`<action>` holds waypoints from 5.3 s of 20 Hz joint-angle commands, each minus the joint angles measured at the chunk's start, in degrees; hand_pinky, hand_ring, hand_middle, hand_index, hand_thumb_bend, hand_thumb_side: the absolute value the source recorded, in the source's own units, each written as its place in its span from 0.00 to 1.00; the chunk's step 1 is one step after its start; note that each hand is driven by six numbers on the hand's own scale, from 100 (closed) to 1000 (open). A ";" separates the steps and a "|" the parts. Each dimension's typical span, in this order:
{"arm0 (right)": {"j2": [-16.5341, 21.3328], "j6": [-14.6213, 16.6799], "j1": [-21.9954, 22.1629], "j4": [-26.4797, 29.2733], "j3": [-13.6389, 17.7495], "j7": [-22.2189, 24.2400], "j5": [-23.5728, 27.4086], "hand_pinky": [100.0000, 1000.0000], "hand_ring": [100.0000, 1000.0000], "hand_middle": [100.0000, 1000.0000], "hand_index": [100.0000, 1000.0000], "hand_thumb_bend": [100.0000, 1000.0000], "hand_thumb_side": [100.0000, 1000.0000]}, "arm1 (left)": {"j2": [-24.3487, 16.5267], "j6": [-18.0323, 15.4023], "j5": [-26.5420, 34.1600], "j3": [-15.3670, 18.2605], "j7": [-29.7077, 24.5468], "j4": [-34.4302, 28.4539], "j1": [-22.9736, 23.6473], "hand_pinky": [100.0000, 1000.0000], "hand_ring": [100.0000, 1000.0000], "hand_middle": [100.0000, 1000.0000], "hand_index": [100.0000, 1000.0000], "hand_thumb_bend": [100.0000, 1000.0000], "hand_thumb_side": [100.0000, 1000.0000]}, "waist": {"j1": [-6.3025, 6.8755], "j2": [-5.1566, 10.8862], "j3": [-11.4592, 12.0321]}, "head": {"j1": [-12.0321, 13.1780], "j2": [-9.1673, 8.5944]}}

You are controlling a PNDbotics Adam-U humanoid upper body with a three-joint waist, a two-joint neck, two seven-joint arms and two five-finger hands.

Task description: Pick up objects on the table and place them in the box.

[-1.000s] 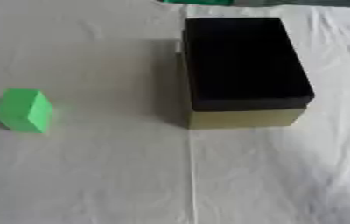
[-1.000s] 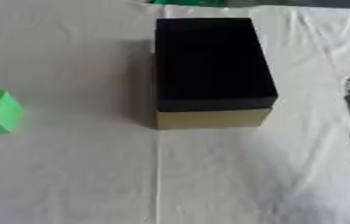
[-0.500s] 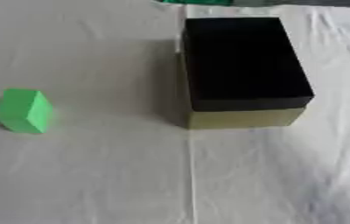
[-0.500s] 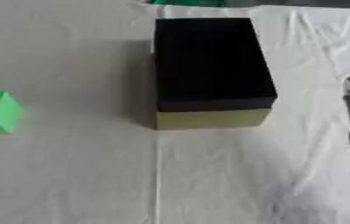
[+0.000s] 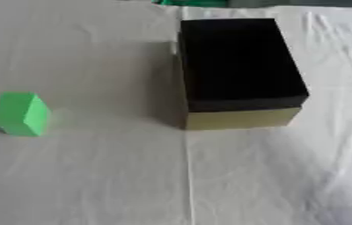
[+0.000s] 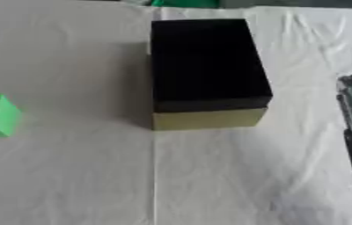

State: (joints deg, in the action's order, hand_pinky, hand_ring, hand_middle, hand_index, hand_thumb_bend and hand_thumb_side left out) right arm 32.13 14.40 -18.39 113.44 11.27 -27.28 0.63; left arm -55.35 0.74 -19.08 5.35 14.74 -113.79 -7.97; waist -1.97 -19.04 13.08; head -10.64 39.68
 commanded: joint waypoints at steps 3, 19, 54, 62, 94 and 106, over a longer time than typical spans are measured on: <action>2.31 -0.04 -0.14 1.15 0.32 0.03 -0.52 0.85 0.77 0.79 0.79 0.00 1.00 | -5.72 0.86 -4.21 -0.94 -16.62 -0.80 -1.44 0.68 0.71 0.75 0.83 0.49 0.89 | 0.39 1.14 0.08 | -0.41 0.45; 2.75 -0.16 -0.29 1.15 -0.18 0.61 -0.38 0.85 0.77 0.79 0.79 0.00 1.00 | -7.68 1.94 -9.34 -1.36 -45.42 -0.72 -3.85 0.74 0.80 0.79 0.85 1.00 0.62 | 0.85 1.12 0.21 | -0.87 -0.23; 1.13 -0.66 -1.51 1.15 -1.01 1.76 0.90 0.85 0.77 0.79 0.79 0.00 1.00 | -4.66 -5.74 -12.74 -10.86 -49.87 14.57 -15.73 0.75 0.81 0.82 0.91 0.66 0.36 | 1.18 -0.15 -1.99 | 0.91 -0.12; 0.78 -0.79 -1.74 1.15 -1.27 2.09 1.21 0.85 0.77 0.79 0.79 0.00 1.00 | -2.08 -8.02 -13.00 -13.19 -49.80 19.91 -20.89 0.75 0.81 0.82 0.90 0.63 0.35 | 1.25 -0.49 -2.41 | 1.32 -0.28; 0.08 -0.74 -2.82 1.15 -1.71 2.53 2.24 0.85 0.77 0.79 0.79 0.00 1.00 | 5.86 -12.58 -13.43 -20.35 -55.73 30.05 -33.20 0.73 0.80 0.81 0.87 0.52 0.32 | 2.68 -2.02 -4.30 | 2.60 -1.65; -0.33 -0.86 -2.52 1.15 -1.54 2.46 2.26 0.85 0.77 0.79 0.79 0.00 1.00 | 7.08 -14.34 -14.13 -20.53 -52.42 30.72 -33.46 0.62 0.70 0.69 0.76 0.37 0.34 | 2.60 -2.17 -4.44 | 2.61 -1.58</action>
State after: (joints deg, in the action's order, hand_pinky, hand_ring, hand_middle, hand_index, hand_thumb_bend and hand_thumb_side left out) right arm 31.02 13.59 -20.63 113.44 9.45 -24.76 2.64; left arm -47.06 -13.46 -33.84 -15.40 -38.25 -82.40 -40.61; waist 0.59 -22.22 8.63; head -8.14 38.42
